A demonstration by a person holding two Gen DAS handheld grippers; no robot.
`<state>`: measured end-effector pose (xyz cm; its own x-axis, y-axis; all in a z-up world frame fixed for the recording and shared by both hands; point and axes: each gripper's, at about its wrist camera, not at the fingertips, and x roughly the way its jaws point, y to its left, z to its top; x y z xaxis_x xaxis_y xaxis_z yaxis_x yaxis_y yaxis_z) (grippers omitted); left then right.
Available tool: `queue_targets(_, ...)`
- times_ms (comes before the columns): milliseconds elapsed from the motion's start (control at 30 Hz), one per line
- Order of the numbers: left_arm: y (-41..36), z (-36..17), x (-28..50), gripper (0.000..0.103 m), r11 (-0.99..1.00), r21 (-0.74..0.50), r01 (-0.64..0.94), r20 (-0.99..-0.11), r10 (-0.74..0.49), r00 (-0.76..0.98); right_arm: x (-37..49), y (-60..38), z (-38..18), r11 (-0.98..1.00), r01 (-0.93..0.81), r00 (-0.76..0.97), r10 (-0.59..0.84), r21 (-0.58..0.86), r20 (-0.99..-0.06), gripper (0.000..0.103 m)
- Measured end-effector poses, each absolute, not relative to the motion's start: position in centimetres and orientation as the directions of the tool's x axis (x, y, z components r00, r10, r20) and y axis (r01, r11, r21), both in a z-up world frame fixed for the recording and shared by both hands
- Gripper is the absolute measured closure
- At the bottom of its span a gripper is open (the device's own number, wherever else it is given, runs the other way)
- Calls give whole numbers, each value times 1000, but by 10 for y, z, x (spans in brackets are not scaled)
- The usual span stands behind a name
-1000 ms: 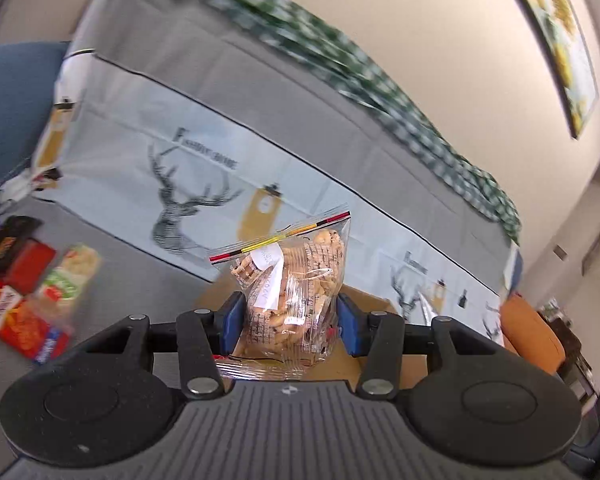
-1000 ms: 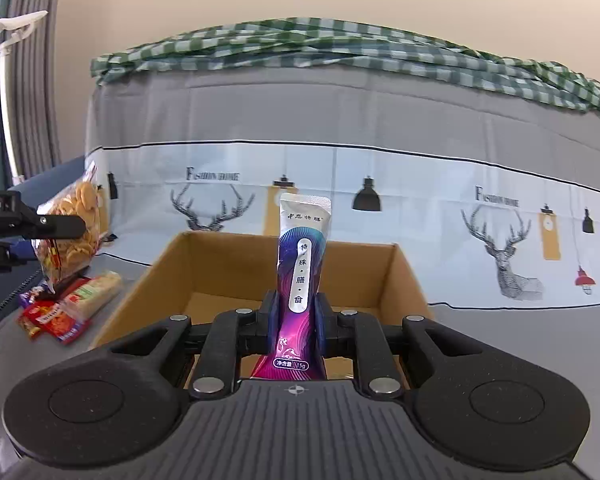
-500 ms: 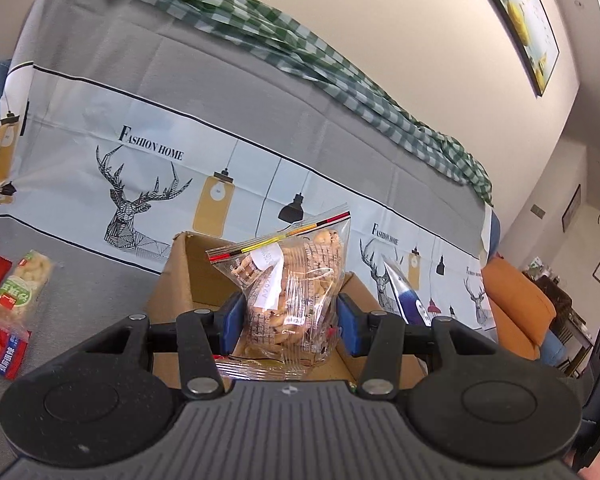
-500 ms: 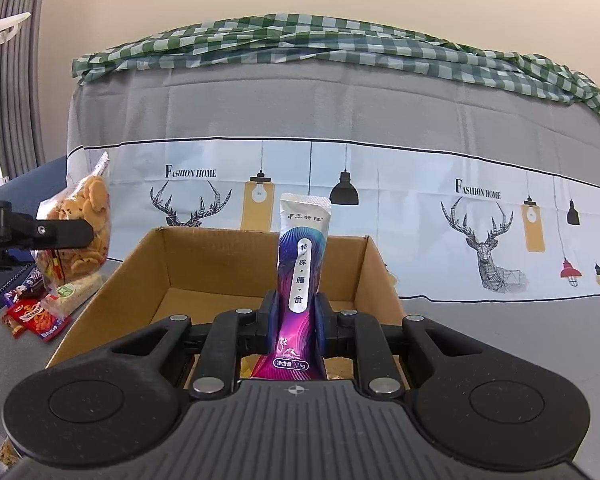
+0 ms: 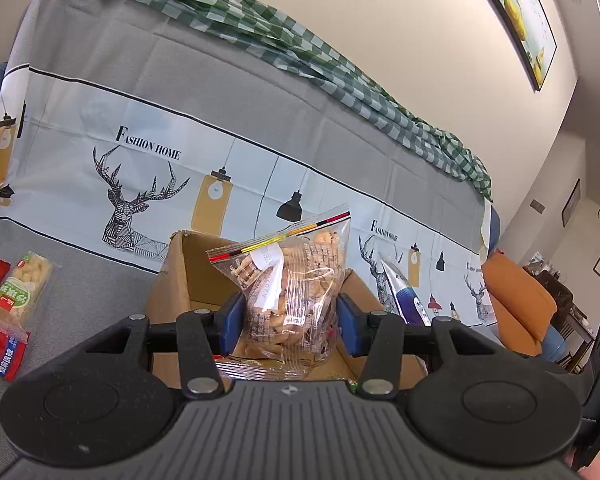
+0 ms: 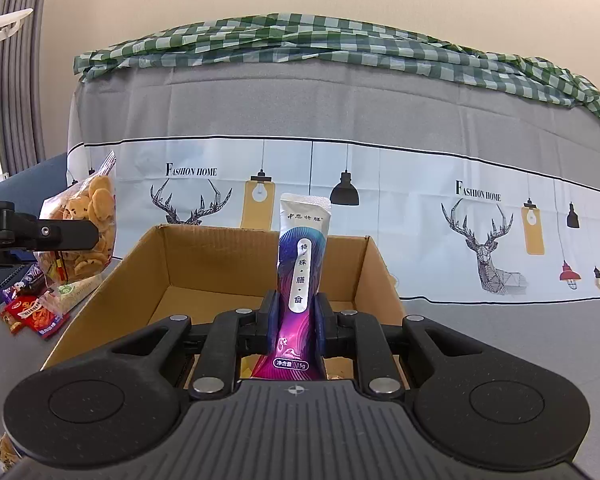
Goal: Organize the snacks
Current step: 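Lift the cracker bag in the left tool while the right tool carries the purple snack over the box, then open the left tool over the box while the right tool releases the purple snack into it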
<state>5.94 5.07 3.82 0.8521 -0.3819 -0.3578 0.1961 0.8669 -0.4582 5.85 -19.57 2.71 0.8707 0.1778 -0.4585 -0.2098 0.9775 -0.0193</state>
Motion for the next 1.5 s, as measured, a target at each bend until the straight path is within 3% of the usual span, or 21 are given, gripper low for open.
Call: queue_targets(1500, 48, 38, 60, 50, 869, -453, 201, -359, -384, 851, 61, -196, 27, 975, -222, 866, 182, -30, -465, 84)
